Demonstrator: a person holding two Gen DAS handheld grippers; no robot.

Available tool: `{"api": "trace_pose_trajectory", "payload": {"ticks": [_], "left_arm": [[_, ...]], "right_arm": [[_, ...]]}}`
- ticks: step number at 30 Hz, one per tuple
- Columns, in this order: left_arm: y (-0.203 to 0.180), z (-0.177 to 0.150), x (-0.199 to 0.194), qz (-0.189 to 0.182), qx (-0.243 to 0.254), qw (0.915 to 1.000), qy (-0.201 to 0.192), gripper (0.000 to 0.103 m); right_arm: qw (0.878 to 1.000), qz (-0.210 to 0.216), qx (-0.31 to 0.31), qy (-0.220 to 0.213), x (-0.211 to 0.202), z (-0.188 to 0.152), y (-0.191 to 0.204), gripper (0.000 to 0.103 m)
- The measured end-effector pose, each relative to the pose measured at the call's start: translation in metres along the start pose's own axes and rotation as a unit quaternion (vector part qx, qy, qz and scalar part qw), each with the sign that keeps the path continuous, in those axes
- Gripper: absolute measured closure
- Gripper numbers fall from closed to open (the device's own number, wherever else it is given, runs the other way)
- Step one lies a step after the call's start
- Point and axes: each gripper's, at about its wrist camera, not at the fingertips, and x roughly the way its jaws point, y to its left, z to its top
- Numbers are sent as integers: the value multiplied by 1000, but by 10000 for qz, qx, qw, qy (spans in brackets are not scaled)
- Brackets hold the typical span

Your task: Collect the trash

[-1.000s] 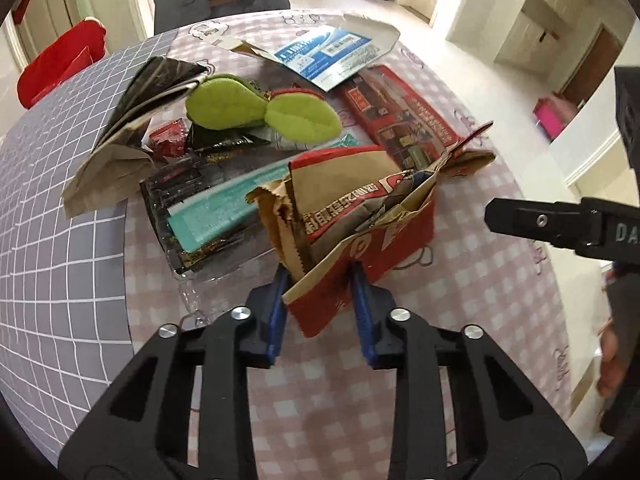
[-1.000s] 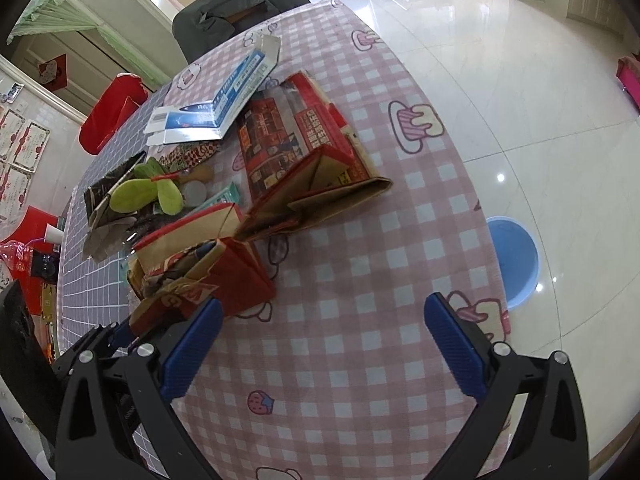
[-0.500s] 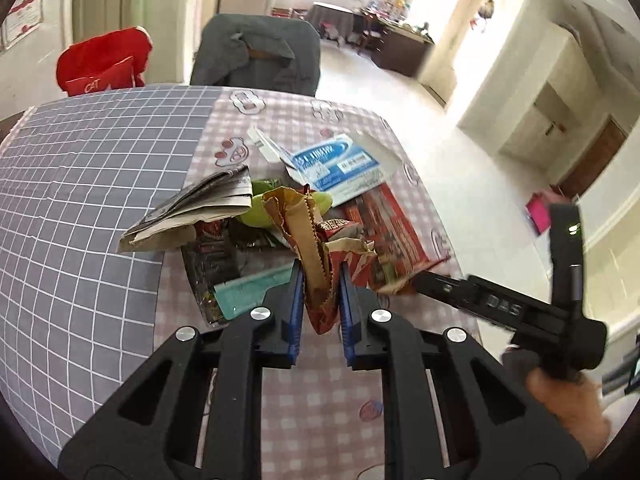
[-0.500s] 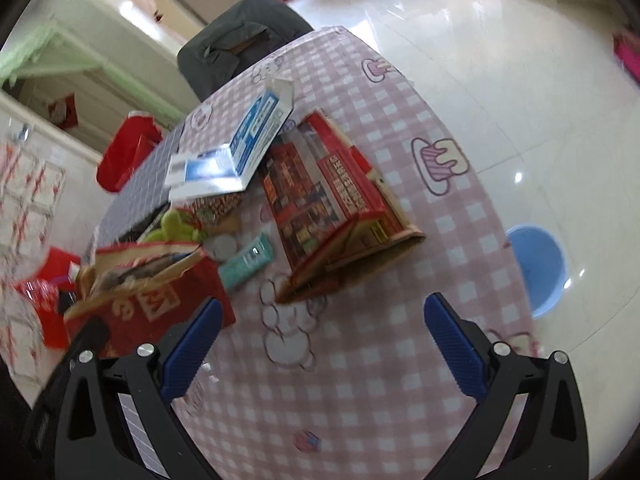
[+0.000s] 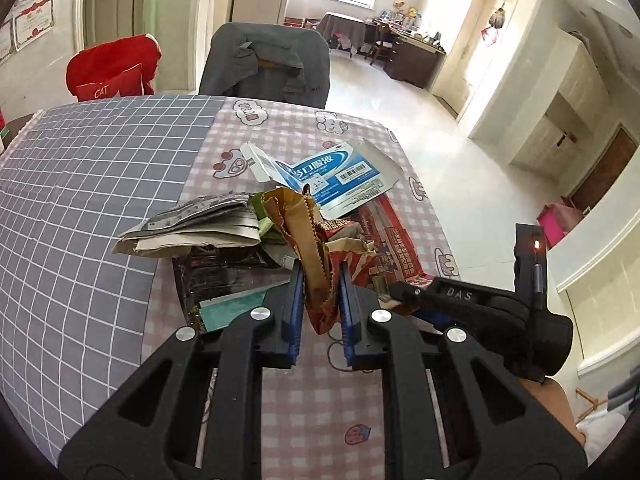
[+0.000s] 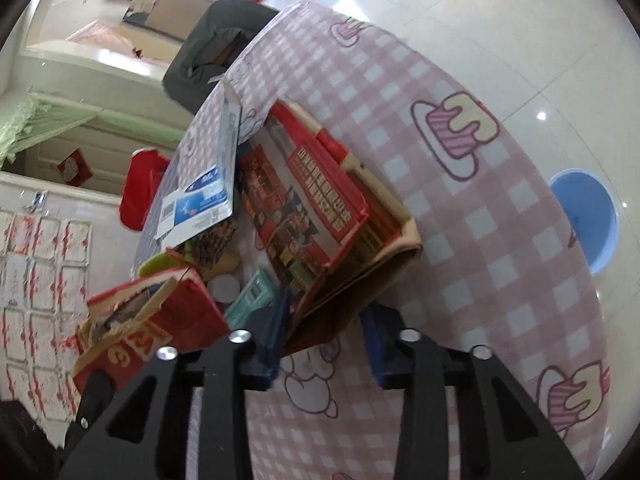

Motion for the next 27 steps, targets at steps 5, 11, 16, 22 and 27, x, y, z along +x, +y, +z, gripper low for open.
{"api": "trace_pose_trajectory", "payload": {"ticks": [5, 11, 16, 22, 27], "left_arm": [[-14, 2, -8, 27, 18, 10000, -89, 87], [-43, 3, -10, -94, 92, 9999, -67, 87], [-78, 2, -9, -257, 241, 9994, -57, 87], [-126, -2, -2, -498, 468, 9977, 41, 87], [-172, -3, 12, -763, 709, 9945, 129, 87]], "right_arm": [[9995, 260, 199, 10, -20, 2, -12, 83], [9988, 346, 317, -148, -62, 3, -27, 89], [9975, 414, 464, -341, -94, 6, -50, 93], [9947, 351, 632, -727, -142, 9, -86, 94], [9910, -4, 679, -1155, -180, 16, -115, 94]]}}
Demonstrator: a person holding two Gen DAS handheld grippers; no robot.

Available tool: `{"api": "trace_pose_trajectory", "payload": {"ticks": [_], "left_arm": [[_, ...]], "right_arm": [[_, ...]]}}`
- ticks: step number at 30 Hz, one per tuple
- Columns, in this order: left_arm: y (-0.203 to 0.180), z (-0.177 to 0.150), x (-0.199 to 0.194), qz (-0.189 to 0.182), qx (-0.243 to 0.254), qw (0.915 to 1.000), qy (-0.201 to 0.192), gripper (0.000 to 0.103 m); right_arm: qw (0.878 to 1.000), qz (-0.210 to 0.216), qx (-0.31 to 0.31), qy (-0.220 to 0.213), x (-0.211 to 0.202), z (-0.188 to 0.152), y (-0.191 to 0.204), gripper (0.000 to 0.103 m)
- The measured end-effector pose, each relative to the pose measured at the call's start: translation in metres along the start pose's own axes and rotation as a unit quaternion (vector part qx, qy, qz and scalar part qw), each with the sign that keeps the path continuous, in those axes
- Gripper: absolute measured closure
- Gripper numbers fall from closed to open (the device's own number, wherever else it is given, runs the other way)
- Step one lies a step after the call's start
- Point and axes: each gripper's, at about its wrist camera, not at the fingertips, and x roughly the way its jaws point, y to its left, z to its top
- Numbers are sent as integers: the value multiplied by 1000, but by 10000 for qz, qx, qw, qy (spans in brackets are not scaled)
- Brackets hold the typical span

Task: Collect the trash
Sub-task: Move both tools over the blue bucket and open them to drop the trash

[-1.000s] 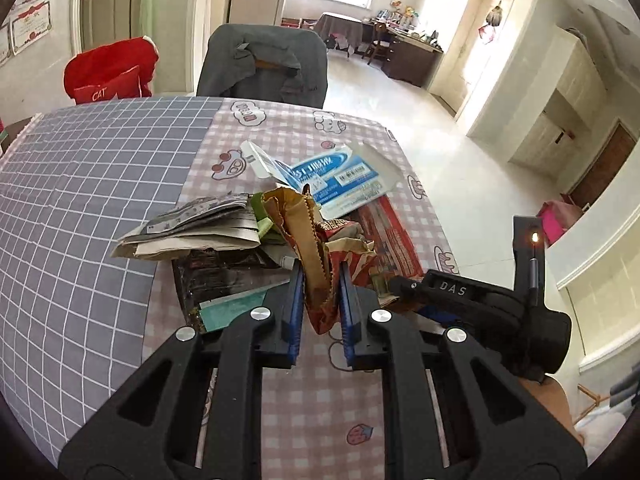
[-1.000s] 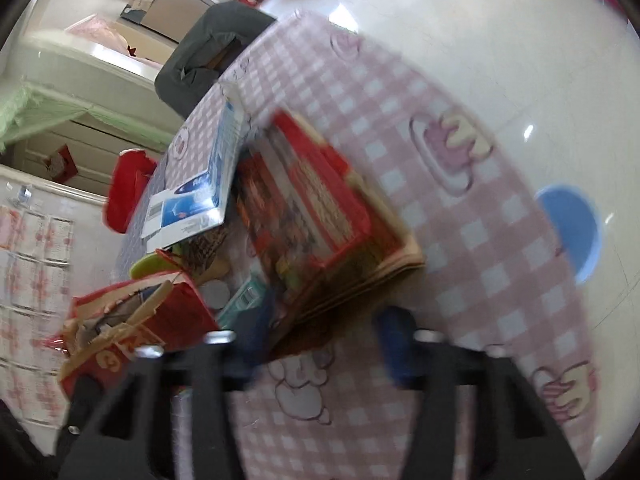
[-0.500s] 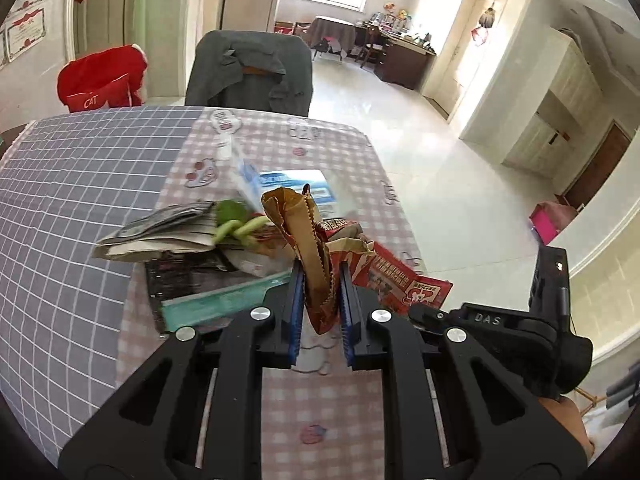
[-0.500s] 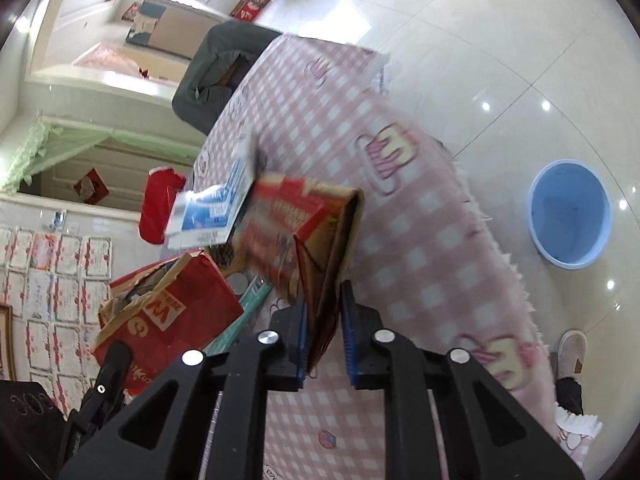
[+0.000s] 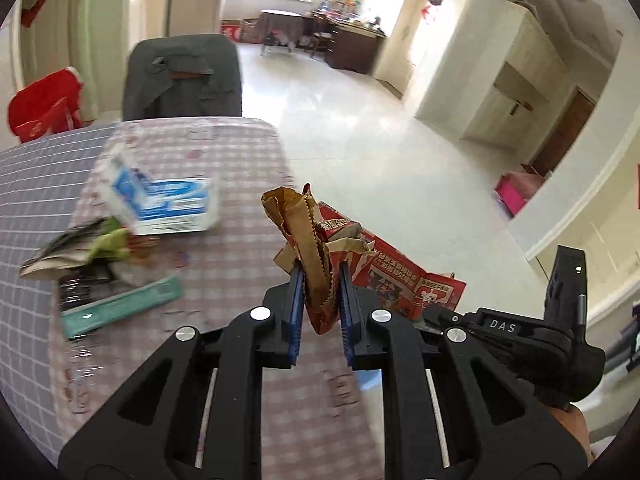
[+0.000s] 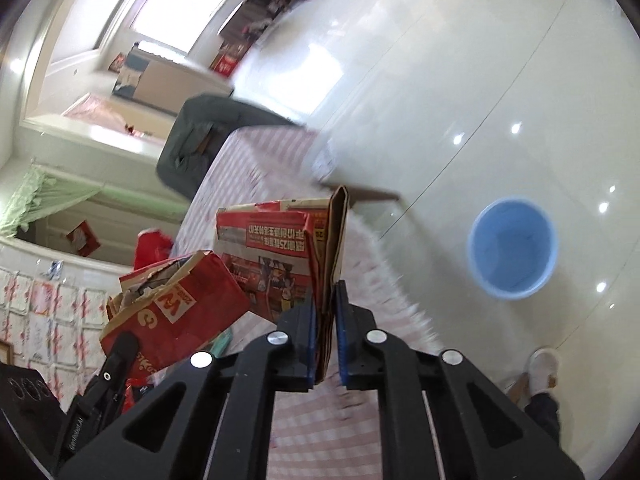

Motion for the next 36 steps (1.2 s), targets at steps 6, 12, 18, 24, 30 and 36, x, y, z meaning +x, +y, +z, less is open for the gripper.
{"api": "trace_pose_trajectory", "payload": {"ticks": [6, 12, 18, 24, 30, 36], "left_arm": [[-57, 7, 34, -348, 203, 9991, 142, 87], [-103, 16, 68, -580, 454, 9969, 267, 87], [-130, 13, 103, -664, 660, 9939, 580, 87], [-140, 4, 127, -668, 842, 9896, 954, 87], [-154, -1, 141, -731, 1045, 9845, 1200, 87], [-166, -8, 150, -816, 1151, 9812, 1313, 87]], "right_arm": [[9982, -322, 79, -500, -32, 24, -35, 94], [9936, -248, 474, -990, -44, 42, -70, 75], [9920, -496, 754, -883, -31, 49, -103, 45], [9906, -720, 768, -874, -39, 49, -114, 38], [9826, -1368, 280, -1226, -64, 53, -94, 32], [9712, -1784, -214, -1564, -73, 55, -75, 30]]}}
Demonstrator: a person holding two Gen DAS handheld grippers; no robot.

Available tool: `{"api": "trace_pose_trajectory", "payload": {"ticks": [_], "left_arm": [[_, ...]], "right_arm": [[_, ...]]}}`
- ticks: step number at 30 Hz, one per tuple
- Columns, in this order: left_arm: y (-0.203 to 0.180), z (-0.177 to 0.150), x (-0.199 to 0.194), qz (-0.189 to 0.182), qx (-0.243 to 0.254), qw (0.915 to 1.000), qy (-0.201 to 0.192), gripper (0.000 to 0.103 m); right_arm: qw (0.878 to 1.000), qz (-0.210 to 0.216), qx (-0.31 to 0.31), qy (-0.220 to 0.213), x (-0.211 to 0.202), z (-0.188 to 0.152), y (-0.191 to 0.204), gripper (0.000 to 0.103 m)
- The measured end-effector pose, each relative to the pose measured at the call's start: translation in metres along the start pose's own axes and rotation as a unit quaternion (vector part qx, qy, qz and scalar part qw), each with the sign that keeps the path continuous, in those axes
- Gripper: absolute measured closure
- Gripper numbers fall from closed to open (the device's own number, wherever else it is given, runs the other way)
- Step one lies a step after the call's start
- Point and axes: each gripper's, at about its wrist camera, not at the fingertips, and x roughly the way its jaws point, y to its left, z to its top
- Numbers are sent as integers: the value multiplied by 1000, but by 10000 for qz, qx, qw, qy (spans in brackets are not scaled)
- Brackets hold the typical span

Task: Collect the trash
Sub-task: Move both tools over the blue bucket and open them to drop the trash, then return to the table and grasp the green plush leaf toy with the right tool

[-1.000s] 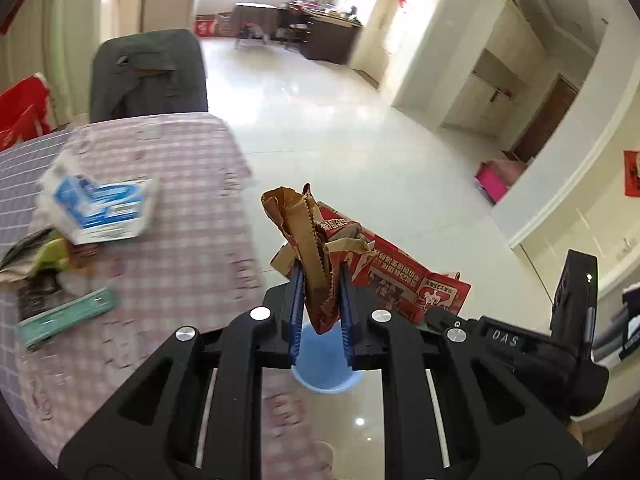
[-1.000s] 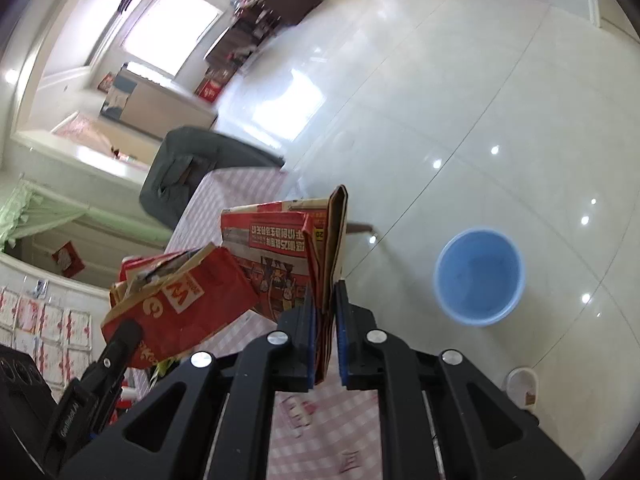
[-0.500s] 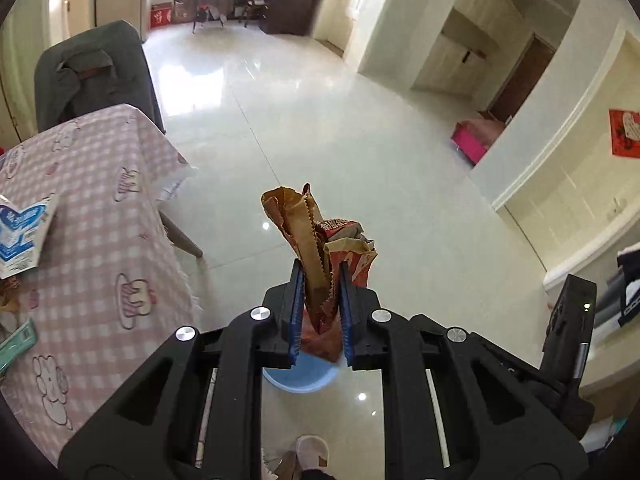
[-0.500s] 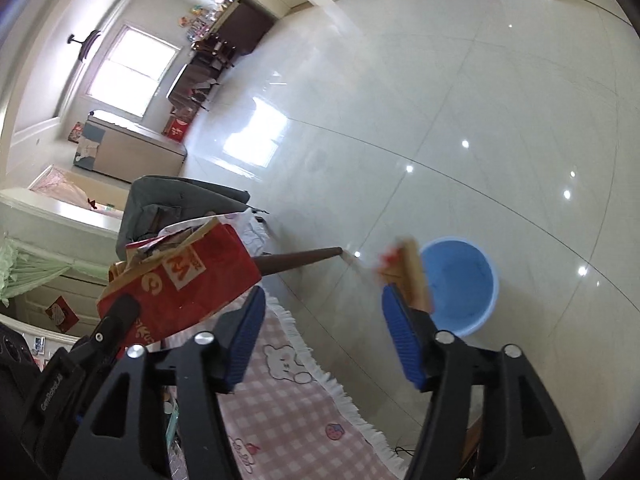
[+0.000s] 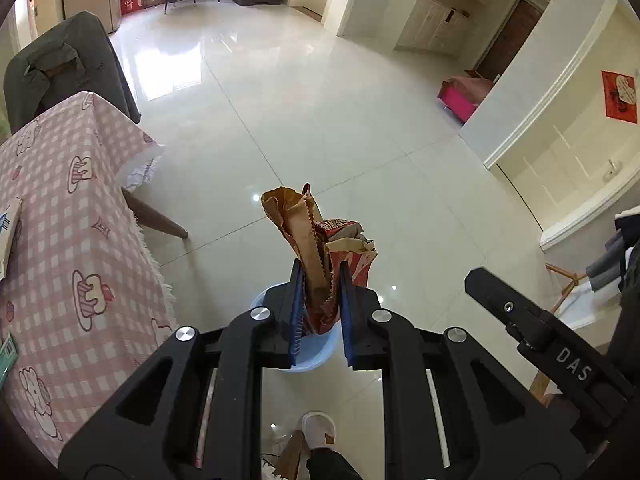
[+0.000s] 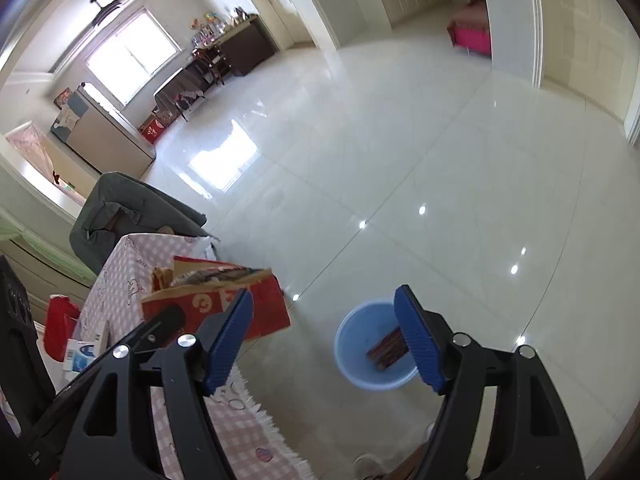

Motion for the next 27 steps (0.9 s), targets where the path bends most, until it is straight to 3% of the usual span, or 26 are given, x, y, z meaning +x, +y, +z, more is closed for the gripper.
{"api": "trace_pose_trajectory", "payload": {"ticks": [4, 7, 10, 20, 27], "left_arm": [[-2, 4, 1, -52, 54, 10000, 15, 86], [-3, 6, 0, -71, 29, 10000, 10, 78], [1, 10, -4, -70, -87, 9999, -73, 39], [23, 12, -31, 45, -161, 9996, -206, 39], [60, 4, -71, 435, -358, 9977, -376, 39]], "right_arm": [[9998, -69, -33, -158, -6, 3, 3, 28], [9997, -92, -28, -224, -8, 4, 2, 27], [9996, -93, -6, -272, -14, 2, -5, 27], [9996, 57, -157, -234, -25, 4, 5, 26], [9967, 546, -593, -85, -30, -7, 56, 26]]}}
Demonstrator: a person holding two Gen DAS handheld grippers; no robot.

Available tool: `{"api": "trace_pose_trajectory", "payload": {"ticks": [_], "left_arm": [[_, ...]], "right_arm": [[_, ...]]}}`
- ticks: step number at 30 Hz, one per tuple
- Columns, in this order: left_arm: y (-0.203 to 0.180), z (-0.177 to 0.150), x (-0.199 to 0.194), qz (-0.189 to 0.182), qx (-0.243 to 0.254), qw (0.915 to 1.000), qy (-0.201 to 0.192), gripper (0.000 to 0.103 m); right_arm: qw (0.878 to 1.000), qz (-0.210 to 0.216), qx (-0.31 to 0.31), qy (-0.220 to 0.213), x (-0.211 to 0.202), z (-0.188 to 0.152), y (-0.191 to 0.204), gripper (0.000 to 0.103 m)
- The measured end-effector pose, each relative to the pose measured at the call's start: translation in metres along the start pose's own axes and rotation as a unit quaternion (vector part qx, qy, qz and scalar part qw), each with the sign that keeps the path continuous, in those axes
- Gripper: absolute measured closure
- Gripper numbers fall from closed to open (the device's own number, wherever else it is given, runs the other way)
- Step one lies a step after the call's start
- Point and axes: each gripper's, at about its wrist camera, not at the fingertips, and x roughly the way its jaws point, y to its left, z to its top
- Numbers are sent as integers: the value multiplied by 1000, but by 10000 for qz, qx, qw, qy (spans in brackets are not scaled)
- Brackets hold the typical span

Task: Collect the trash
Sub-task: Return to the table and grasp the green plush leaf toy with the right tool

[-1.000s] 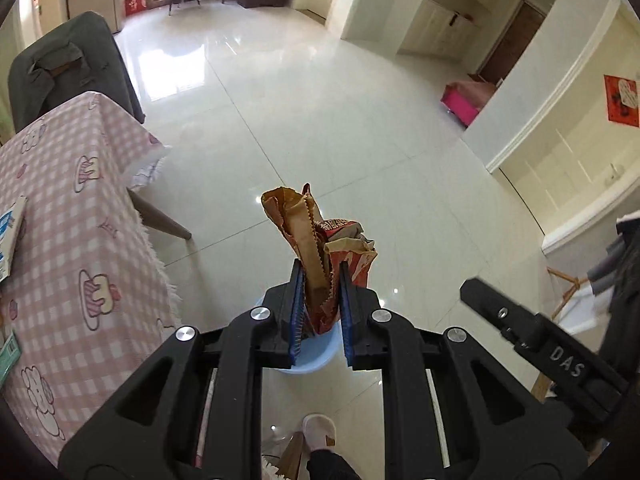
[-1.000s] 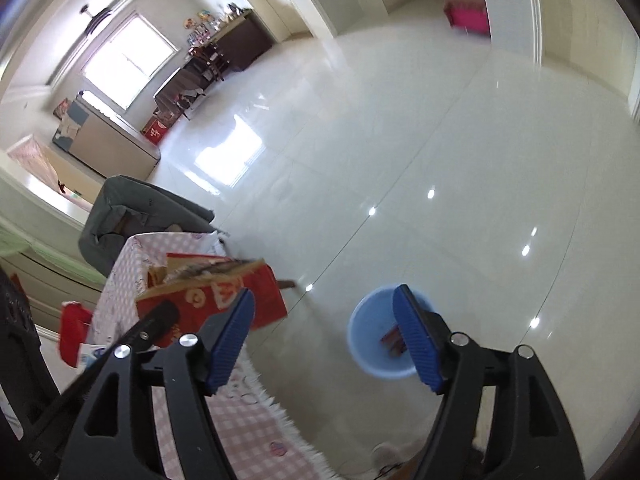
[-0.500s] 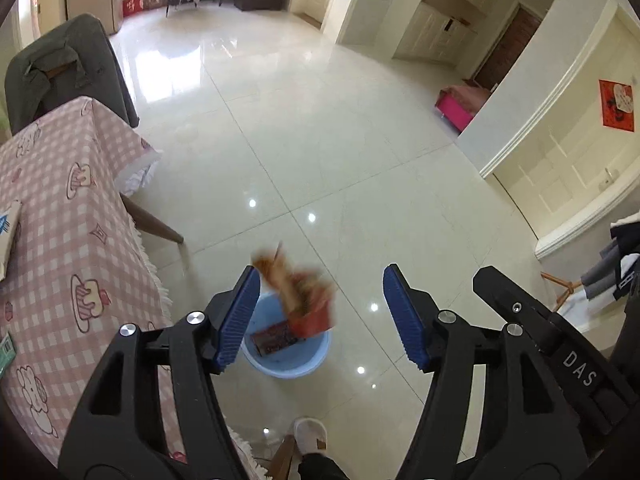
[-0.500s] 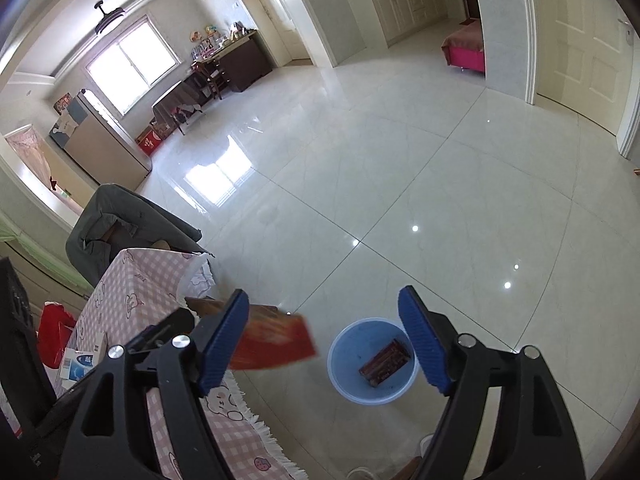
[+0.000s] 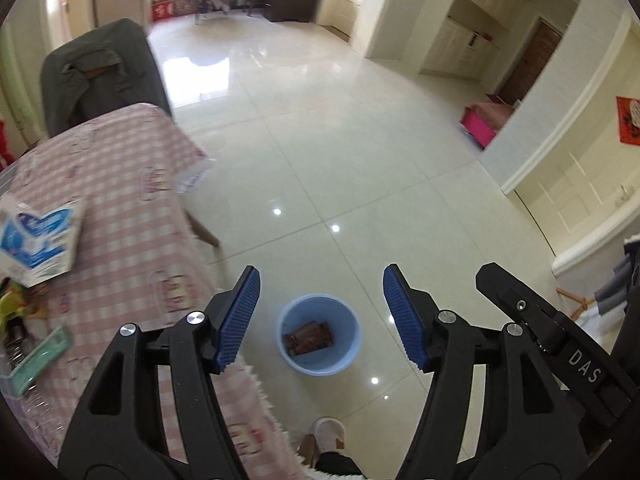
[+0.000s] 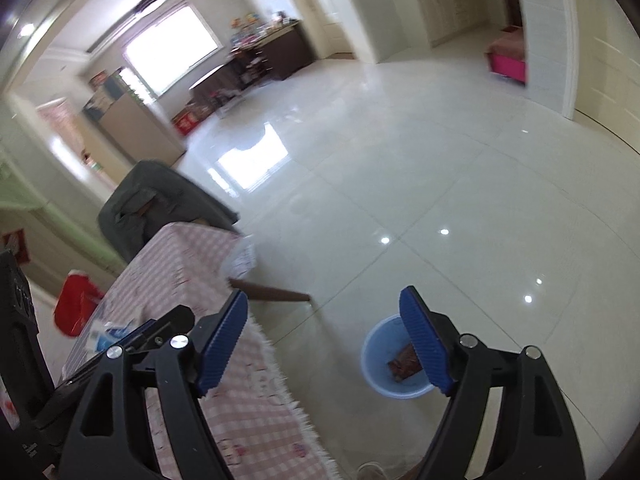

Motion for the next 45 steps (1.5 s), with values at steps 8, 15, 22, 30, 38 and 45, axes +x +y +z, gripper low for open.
{"api": "trace_pose_trajectory", "payload": {"ticks": [8, 15, 22, 30, 38, 45], "left_arm": [[81, -20, -54, 657, -540, 9961, -217, 38], [165, -50, -95, 1183, -1335, 9833, -352, 36], [259, -85, -130, 1499, -2672, 9505, -514, 32], [332, -111, -123, 1473, -3698, 9159, -526, 32], [365, -122, -105, 962, -4279, 8950, -814, 32], [380, -129, -96, 713, -4608, 8804, -861, 32]], "right_arm": [[9934, 666, -877, 327, 10, -19, 99, 26], [9784, 1127, -1588, 688, 24, -49, 184, 25], [9586, 1406, -2311, 884, 44, -89, 262, 25], [9445, 1347, -2816, 1024, 80, -129, 314, 25], [9452, 1547, -2571, 1287, 110, -143, 329, 25], [9433, 1838, -2198, 1679, 142, -152, 346, 26]]}}
